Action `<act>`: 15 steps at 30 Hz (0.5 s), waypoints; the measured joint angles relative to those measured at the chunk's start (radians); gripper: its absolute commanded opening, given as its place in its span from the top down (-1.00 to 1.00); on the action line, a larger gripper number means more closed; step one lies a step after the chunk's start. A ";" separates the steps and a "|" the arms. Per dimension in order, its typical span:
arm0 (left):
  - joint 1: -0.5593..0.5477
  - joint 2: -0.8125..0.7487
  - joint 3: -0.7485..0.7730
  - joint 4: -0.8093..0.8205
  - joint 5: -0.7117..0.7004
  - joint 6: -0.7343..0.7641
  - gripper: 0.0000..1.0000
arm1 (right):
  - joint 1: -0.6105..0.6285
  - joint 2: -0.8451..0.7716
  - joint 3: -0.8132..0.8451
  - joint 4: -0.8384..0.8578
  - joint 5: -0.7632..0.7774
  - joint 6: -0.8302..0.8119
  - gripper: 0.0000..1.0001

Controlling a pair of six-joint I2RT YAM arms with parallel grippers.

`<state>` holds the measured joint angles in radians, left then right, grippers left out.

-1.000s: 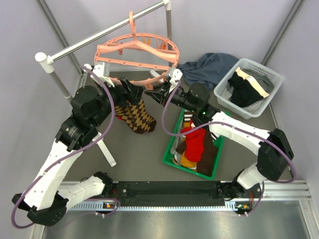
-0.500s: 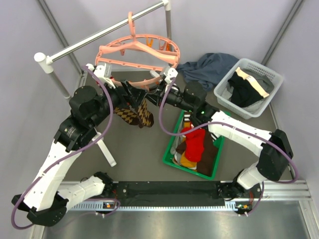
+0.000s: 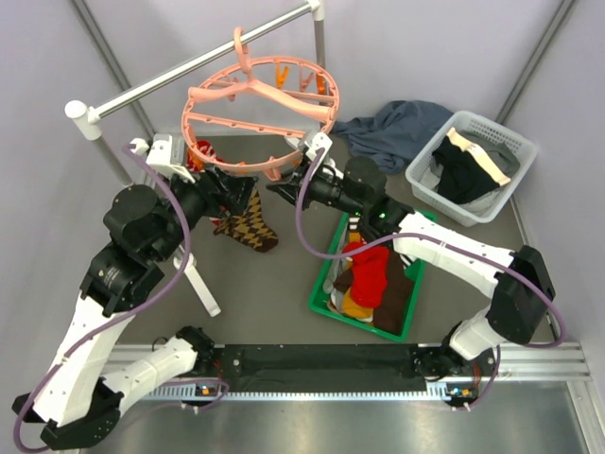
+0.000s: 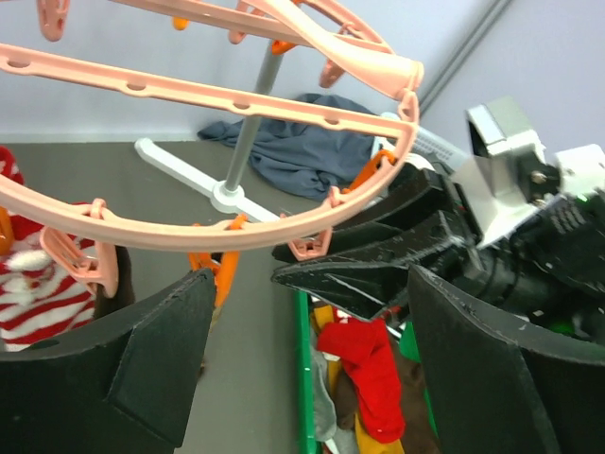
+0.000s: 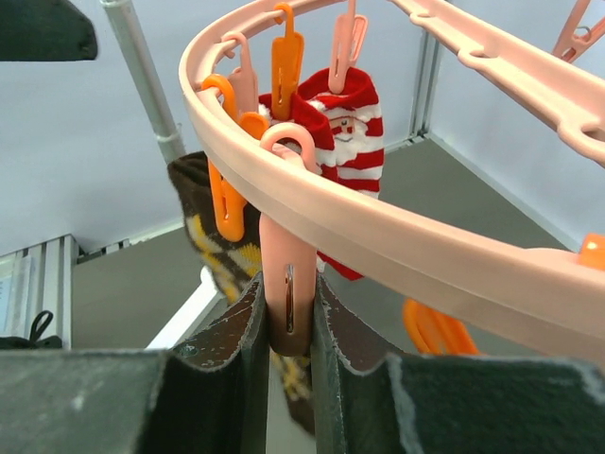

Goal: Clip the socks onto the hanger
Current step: Open the clamp at the hanger.

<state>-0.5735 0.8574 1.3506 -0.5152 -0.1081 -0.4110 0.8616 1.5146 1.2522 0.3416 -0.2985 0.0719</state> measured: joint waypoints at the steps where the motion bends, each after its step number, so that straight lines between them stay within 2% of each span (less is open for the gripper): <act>1: 0.000 -0.005 -0.004 0.002 0.009 0.000 -0.65 | 0.000 0.000 0.000 -0.001 0.000 0.002 1.00; 7: 0.000 0.026 -0.044 0.064 0.091 -0.018 -0.47 | 0.000 0.000 0.000 -0.008 -0.007 0.026 1.00; 15: 0.000 0.081 -0.114 0.100 0.124 -0.049 -0.45 | 0.000 0.000 0.000 -0.010 -0.045 0.063 1.00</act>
<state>-0.5735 0.9386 1.2369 -0.4149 0.0154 -0.4603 0.8619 1.5146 1.2522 0.3321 -0.3439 0.1352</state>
